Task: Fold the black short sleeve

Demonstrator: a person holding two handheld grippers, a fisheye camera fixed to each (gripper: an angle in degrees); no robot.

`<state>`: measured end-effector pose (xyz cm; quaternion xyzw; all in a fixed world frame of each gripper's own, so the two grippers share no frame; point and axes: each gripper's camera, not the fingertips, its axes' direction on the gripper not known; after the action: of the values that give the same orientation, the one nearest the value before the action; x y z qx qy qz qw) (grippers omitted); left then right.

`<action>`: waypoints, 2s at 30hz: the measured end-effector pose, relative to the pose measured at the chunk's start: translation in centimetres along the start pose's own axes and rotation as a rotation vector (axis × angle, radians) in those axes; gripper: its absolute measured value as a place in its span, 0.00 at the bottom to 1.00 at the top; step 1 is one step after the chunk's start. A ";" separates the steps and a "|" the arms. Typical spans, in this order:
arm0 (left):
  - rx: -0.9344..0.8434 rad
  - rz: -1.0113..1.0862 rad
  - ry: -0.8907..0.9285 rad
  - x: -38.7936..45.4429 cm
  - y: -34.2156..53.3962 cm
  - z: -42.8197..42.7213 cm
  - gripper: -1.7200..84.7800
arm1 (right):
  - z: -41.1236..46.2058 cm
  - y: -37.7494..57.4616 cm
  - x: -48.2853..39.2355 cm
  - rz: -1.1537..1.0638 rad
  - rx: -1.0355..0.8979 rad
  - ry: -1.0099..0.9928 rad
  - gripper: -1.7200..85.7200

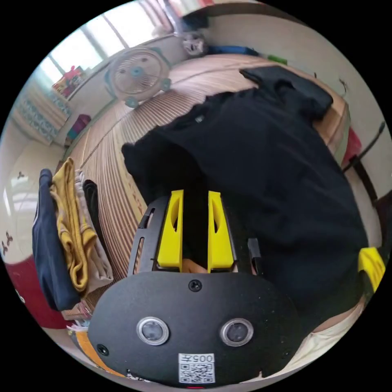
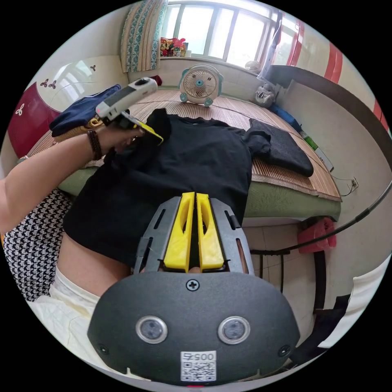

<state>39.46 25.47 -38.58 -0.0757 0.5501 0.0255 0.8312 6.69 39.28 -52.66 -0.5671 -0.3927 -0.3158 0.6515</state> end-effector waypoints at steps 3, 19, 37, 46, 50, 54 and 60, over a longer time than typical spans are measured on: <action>0.050 -0.009 0.034 0.1 1.4 -0.5 0.12 | 0.2 -0.6 0.0 0.021 -0.017 -0.016 0.01; 0.083 -0.331 0.128 -9.4 8.2 1.9 0.06 | 1.1 -2.7 0.6 0.094 -0.051 -0.076 0.00; 0.293 -0.655 0.144 -14.7 15.5 -3.8 0.08 | -1.2 -3.1 5.1 0.156 0.068 -0.122 0.01; 0.351 -0.729 0.153 -15.2 6.3 -0.3 0.10 | 1.5 -15.1 5.8 0.110 0.261 -0.109 0.01; 0.361 -0.746 0.154 -15.8 3.5 2.4 0.12 | 5.9 -20.7 6.4 0.213 0.297 -0.074 0.01; 0.290 -0.817 0.125 -17.2 2.2 6.8 0.14 | 9.3 -24.8 7.0 0.266 0.312 -0.158 0.01; 0.262 -0.902 0.176 -18.7 3.4 11.1 0.14 | 16.5 -30.3 5.6 0.220 0.224 -0.187 0.01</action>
<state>41.79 31.28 -17.45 -0.2031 0.5294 -0.4139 0.7122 -19.01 51.01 -32.11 -0.5572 -0.4201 -0.1429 0.7019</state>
